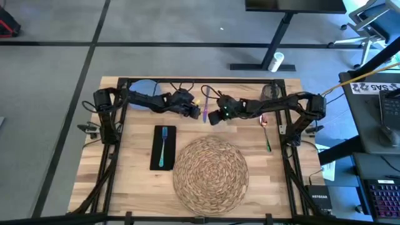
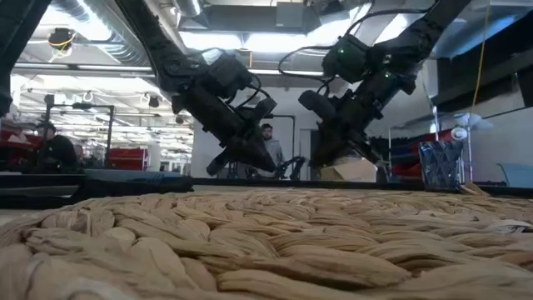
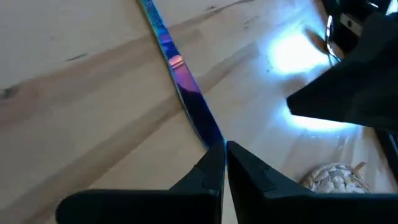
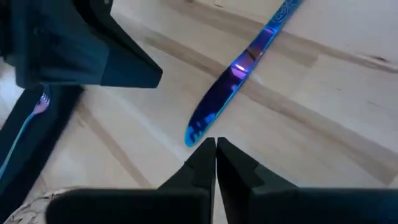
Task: Set table place
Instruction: Put the blue table knife on top of the brown placemat
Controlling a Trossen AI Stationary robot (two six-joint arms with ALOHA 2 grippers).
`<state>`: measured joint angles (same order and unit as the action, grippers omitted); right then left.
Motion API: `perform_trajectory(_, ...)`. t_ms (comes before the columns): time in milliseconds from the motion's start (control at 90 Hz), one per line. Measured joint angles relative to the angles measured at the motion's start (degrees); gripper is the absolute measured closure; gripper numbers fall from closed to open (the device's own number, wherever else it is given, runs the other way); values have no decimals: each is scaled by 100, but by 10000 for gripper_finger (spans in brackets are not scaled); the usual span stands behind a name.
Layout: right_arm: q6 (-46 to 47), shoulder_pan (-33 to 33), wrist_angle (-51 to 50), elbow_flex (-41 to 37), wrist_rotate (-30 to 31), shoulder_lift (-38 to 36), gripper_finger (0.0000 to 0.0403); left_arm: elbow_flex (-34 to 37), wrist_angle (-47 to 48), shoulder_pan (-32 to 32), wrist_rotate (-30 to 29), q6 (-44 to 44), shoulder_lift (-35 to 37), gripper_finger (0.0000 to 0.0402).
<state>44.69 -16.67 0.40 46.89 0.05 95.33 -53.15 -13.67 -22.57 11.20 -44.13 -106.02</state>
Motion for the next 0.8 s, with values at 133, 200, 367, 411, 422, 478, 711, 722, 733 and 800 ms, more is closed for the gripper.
perform_trajectory(133,9,0,-8,0,46,0,403,0,-13,-54,-15,-46,0,402)
perform_trajectory(200,109,0,-8,0,84,0,403,0,-41,-55,-15,-47,0,402)
perform_trajectory(367,292,0,-8,0,254,0,403,-2,-230,-46,89,-239,0,402)
perform_trajectory(411,293,0,-4,0,261,0,403,-43,-236,-39,96,-317,0,402)
perform_trajectory(422,293,0,-4,0,264,0,403,-56,-236,-39,99,-322,0,402)
perform_trajectory(478,293,0,-3,0,297,0,403,-146,-208,-39,99,-327,-22,402)
perform_trajectory(711,245,0,12,0,348,0,403,-911,480,44,44,-178,-606,402)
perform_trajectory(722,231,0,-19,3,350,0,403,-937,512,50,46,-163,-633,402)
perform_trajectory(733,218,0,-58,7,356,0,403,-955,535,51,45,-148,-650,402)
perform_trajectory(800,192,0,-342,1,405,-4,403,-1029,676,56,-28,-91,-735,402)
